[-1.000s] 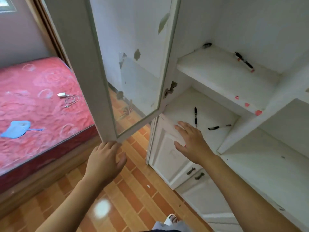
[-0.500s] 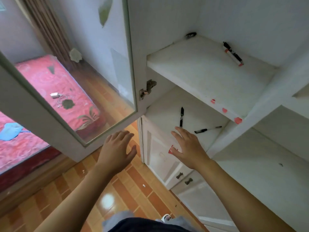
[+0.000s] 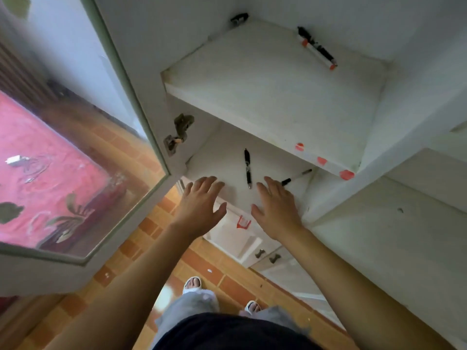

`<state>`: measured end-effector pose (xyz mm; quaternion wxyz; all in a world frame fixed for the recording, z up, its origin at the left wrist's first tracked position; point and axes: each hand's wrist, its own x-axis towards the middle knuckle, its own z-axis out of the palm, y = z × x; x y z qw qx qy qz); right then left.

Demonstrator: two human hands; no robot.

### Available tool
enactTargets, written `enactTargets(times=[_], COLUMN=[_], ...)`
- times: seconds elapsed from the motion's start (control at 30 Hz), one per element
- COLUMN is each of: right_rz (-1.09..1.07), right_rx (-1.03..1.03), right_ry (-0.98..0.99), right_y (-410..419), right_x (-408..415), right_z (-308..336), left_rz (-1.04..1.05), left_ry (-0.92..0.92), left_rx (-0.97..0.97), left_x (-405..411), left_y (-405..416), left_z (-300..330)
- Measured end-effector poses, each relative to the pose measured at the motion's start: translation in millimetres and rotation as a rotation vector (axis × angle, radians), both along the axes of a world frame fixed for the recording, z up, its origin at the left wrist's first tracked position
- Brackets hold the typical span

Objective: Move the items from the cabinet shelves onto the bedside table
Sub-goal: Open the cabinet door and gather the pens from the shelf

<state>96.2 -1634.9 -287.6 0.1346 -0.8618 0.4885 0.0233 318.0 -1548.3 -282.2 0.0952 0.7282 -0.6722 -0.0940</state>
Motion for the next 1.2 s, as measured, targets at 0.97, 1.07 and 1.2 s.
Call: enactTargets(times=[0.97,1.07,1.2], right_rz=[-0.245,-0.265,-0.251], right_rx=[-0.078,-0.073,-0.051], right_ry=[-0.257,-0.279,-0.320], right_y=[-32,-34,-33], right_x=[84,90,90], right_z=[-22,-21,-20], left_rz=[-0.329,-0.323,-0.277], left_ry=[0.062,0.085,0.110], left_rx=[-0.014,-0.052,-0.091], left_x=[62,64,70], left_y=[-27,-25,-21], left_z=[-47,-45,-40])
